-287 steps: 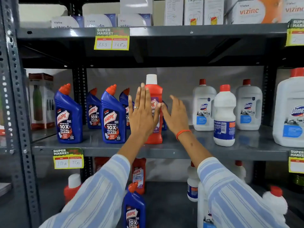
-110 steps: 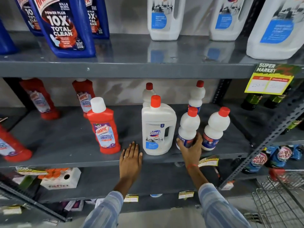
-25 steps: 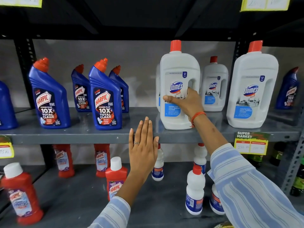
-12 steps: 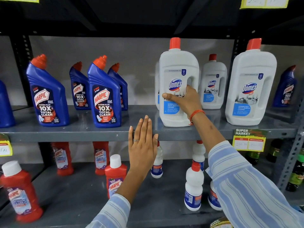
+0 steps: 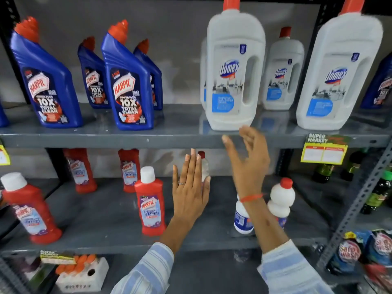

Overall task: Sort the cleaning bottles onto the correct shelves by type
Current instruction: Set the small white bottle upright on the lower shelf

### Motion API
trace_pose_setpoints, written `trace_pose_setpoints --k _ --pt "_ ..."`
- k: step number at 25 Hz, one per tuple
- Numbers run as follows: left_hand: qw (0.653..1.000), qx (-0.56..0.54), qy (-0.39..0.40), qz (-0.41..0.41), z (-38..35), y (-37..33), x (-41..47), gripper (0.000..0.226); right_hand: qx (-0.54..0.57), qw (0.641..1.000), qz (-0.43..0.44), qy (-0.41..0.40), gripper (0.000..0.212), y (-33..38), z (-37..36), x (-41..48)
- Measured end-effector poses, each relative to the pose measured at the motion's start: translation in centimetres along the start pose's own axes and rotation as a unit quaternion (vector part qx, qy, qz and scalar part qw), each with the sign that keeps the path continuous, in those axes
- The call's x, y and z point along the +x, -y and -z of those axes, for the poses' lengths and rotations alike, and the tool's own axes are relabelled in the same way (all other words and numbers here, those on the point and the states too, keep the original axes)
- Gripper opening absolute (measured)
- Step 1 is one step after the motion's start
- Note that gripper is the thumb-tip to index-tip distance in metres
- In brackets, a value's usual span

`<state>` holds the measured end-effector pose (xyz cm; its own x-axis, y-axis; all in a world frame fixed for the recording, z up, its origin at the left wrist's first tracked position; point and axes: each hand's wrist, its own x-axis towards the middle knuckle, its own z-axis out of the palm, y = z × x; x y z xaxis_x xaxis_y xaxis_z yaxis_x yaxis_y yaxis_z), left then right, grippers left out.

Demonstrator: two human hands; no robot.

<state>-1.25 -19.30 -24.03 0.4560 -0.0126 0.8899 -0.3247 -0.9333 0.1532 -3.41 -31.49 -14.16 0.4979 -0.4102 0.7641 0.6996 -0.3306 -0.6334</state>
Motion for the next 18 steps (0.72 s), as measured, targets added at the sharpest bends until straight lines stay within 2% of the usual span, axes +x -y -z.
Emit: trace_pose_setpoints --k 2,4,6,8,10,13,16,18 --pt "0.997 -0.015 0.068 0.015 -1.4 0.1 -3.2 0.057 -0.082 0.996 0.025 -0.002 0.046 -3.6 1.1 -4.0" --pt "0.988 -0.028 0.152 0.031 -2.6 0.5 -6.8 0.058 -0.171 0.985 0.002 -0.001 0.058 -7.6 2.6 -7.3" --pt "0.967 -0.029 0.249 0.042 -3.8 1.6 -10.7 0.066 -0.243 0.965 -0.099 0.001 0.079 -11.7 4.0 -10.1" --pt "0.937 -0.012 0.344 0.053 -4.5 3.2 -14.0 0.084 -0.271 0.933 -0.235 0.033 0.096 -14.9 5.2 -12.1" --pt "0.91 0.008 0.411 0.059 -4.9 5.1 -16.0 0.1 -0.27 0.902 -0.323 0.098 0.098 -17.3 6.1 -13.2" --pt "0.879 0.041 0.472 0.061 -5.4 7.2 -17.3 0.102 -0.247 0.886 -0.372 0.125 0.085 -19.3 6.6 -13.5" --pt "0.873 0.068 0.479 0.059 -6.1 7.8 -17.8 0.09 -0.226 0.886 -0.389 0.114 0.078 -19.8 6.1 -13.8" --pt "0.868 0.076 0.487 0.058 -6.3 7.8 -17.9 0.088 -0.219 0.888 -0.378 0.146 0.08 -19.9 5.3 -14.5"
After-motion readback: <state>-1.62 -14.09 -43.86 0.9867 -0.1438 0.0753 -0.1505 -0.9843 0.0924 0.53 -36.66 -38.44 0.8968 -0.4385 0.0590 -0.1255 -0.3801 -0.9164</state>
